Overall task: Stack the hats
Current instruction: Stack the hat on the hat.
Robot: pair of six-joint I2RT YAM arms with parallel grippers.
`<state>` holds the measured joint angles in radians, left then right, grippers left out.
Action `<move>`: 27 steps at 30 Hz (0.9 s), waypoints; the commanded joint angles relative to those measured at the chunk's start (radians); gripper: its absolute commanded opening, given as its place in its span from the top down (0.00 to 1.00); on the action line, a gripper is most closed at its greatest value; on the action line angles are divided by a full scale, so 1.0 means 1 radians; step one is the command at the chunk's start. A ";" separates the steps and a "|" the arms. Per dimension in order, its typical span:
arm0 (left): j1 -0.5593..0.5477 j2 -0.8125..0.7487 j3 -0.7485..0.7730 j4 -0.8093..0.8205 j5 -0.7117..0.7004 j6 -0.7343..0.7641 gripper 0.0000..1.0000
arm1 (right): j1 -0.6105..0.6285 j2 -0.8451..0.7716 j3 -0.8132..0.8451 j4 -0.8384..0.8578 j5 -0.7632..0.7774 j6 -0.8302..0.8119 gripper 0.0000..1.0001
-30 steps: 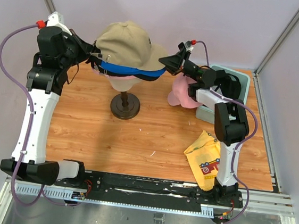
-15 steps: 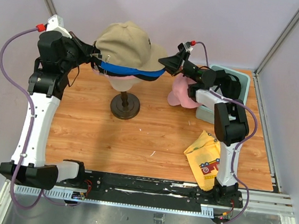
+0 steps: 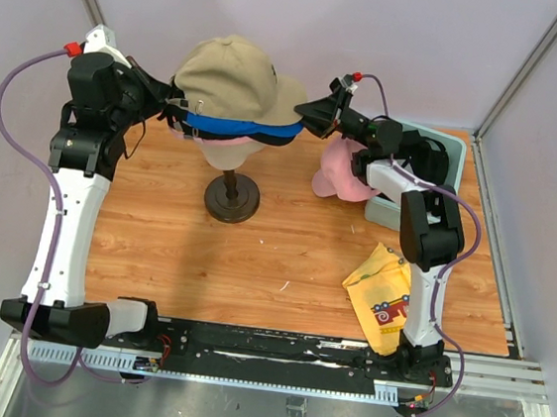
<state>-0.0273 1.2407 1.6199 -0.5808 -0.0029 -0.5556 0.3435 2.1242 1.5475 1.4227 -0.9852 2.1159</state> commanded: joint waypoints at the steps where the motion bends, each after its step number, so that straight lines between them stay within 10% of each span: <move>1: 0.006 0.001 0.026 -0.069 0.011 -0.010 0.95 | -0.026 -0.009 0.034 -0.012 -0.033 0.018 0.72; 15: 0.006 0.009 0.073 -0.038 0.058 -0.031 0.85 | -0.017 -0.037 0.029 -0.041 -0.039 0.003 0.90; 27: 0.006 0.025 0.050 -0.036 0.084 -0.047 0.97 | 0.021 -0.151 -0.154 -0.155 -0.074 -0.124 0.99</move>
<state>-0.0273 1.2530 1.6642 -0.6083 0.0502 -0.5934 0.3439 2.0445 1.4662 1.3273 -0.9859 2.0861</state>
